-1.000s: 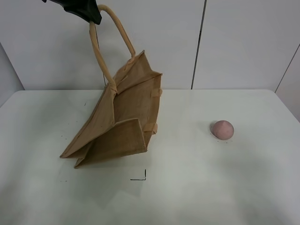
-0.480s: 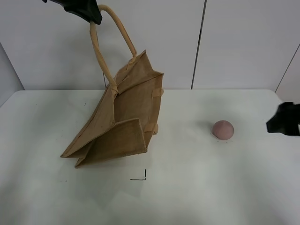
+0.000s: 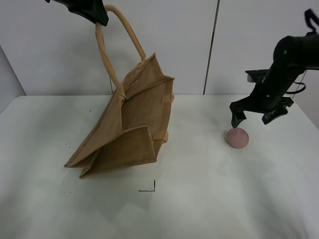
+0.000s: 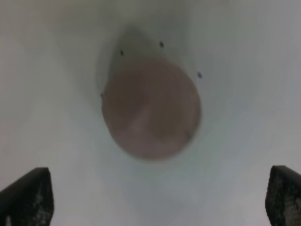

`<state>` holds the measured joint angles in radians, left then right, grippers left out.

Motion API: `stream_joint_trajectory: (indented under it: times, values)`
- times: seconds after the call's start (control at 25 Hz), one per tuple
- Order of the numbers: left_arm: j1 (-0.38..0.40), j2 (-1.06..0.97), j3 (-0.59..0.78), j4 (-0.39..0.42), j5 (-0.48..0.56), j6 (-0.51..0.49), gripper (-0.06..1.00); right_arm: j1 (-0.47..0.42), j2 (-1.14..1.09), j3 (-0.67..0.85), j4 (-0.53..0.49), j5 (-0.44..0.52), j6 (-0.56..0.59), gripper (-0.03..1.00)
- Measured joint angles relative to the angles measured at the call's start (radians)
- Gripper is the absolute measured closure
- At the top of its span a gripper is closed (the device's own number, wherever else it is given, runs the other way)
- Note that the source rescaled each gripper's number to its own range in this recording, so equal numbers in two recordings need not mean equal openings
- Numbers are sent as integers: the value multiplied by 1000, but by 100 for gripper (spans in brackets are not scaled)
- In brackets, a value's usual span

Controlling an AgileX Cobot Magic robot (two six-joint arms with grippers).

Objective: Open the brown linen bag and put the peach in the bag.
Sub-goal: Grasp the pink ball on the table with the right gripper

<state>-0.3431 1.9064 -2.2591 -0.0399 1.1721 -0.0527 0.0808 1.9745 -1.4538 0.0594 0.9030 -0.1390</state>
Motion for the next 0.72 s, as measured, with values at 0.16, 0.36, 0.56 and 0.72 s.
stream_joint_trajectory:
  times: [0.16,0.36,0.56,0.72]
  values:
    - [0,0,0,0,0,1,94,7,125,-103,-4,28,44,-3]
    - [0,0,0,0,0,1,94,7,174,-128,-22,7,89,-3]
    - [0,0,0,0,0,1,94,7,212,-129,6,-2,61,-3]
    - [0,0,0,0,0,1,94,7,249,-129,11,-2,53,-3]
